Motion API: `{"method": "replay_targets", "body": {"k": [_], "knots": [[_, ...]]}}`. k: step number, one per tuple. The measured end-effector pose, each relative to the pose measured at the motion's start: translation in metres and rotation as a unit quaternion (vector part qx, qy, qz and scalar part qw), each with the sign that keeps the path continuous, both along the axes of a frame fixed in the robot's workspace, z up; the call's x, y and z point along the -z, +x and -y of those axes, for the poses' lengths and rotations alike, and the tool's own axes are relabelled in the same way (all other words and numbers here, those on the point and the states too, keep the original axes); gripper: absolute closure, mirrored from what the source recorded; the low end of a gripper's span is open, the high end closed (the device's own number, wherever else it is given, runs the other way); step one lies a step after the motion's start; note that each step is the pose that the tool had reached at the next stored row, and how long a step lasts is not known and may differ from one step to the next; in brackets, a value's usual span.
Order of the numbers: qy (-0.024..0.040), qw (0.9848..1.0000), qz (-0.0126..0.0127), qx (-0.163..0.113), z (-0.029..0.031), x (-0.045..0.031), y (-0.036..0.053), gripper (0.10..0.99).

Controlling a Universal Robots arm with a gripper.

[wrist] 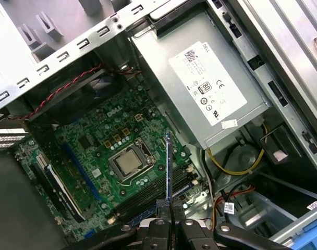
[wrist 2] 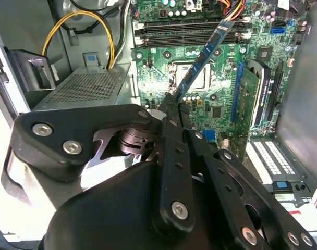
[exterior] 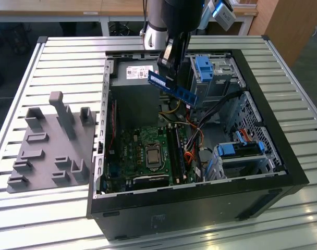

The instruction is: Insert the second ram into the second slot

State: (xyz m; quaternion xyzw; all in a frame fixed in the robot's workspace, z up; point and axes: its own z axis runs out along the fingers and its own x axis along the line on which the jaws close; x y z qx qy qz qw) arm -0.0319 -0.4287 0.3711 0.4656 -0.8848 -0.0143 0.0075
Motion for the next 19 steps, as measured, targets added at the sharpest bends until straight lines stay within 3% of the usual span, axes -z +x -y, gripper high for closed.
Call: {"method": "replay_targets", "body": {"k": [19], "knots": [[-0.0021, 0.9995, 0.0001, 0.033, 0.0008, 0.0004, -0.0001, 0.957]]}}
